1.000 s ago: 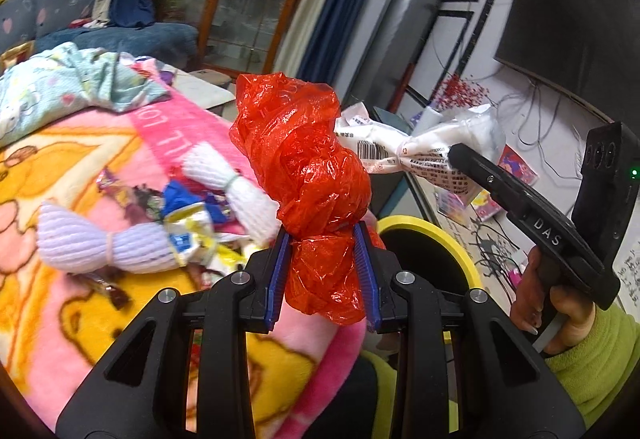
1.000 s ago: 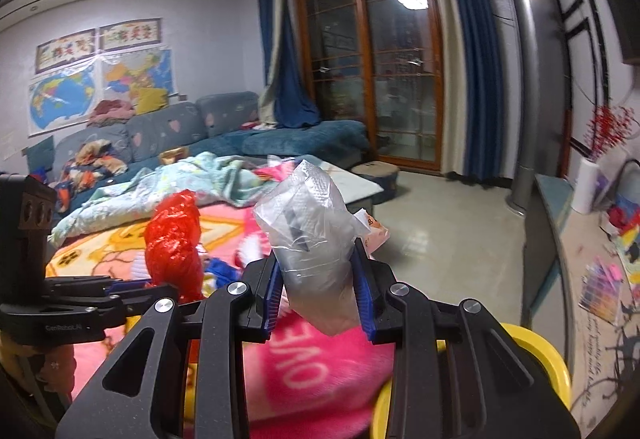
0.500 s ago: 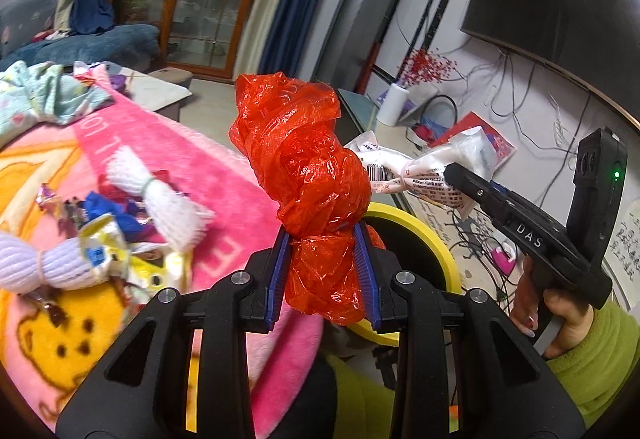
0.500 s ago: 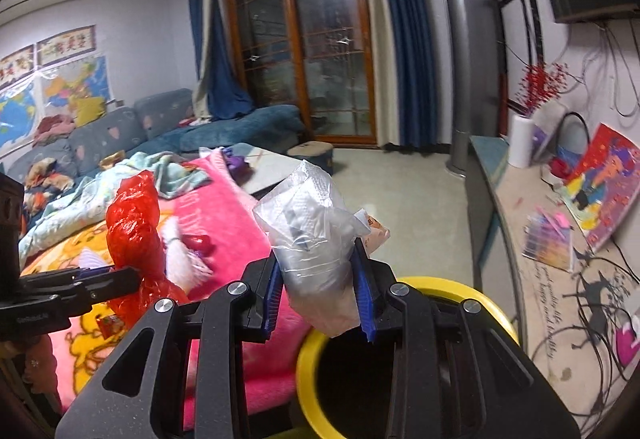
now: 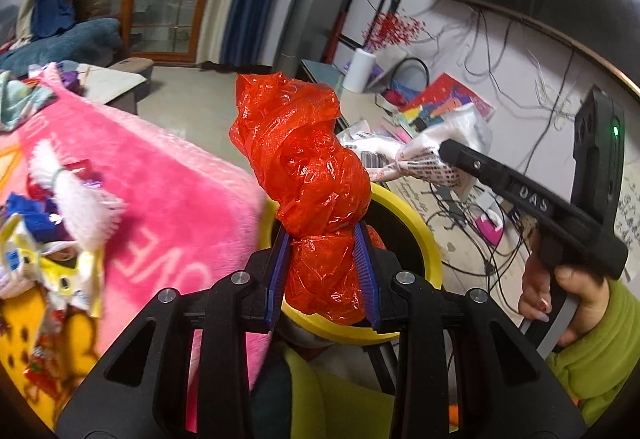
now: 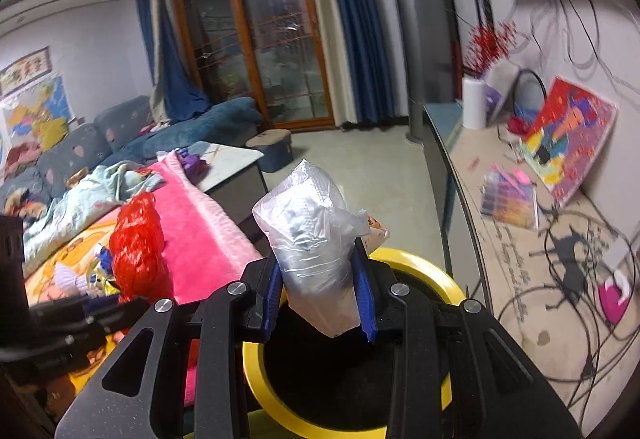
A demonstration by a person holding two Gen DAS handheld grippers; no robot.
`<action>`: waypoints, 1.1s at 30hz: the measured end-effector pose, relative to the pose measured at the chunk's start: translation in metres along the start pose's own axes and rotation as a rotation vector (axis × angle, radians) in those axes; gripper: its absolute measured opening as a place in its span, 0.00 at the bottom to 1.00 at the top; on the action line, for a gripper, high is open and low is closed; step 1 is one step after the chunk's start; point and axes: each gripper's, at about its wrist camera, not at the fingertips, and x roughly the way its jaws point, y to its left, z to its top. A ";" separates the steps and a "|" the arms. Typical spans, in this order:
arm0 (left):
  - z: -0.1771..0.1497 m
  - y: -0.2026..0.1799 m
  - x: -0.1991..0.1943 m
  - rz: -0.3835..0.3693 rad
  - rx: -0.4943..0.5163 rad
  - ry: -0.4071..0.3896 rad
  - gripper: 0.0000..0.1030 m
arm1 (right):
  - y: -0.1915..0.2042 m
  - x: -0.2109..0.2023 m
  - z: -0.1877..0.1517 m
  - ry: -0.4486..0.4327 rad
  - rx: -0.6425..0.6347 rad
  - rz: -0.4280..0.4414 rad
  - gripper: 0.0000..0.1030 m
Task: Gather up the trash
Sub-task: 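Carry both bags over the yellow bin and open both tools to drop them, then move both open tools back over the trash pile on the blanket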
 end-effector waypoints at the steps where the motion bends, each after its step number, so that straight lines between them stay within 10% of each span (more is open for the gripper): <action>1: -0.001 -0.003 0.004 -0.003 0.007 0.007 0.24 | -0.003 0.001 0.000 0.010 0.013 -0.002 0.30; 11: -0.001 -0.024 0.049 -0.009 0.068 0.075 0.24 | -0.026 0.017 -0.006 0.092 0.109 -0.033 0.40; 15: -0.002 -0.019 0.059 0.002 0.039 0.083 0.64 | -0.033 0.020 -0.007 0.104 0.143 -0.034 0.53; 20: -0.005 -0.007 0.047 0.025 0.013 0.050 0.89 | -0.031 0.017 -0.005 0.072 0.124 -0.062 0.60; 33: 0.001 0.018 -0.006 0.123 -0.052 -0.089 0.89 | 0.025 -0.005 -0.004 -0.053 -0.021 -0.012 0.69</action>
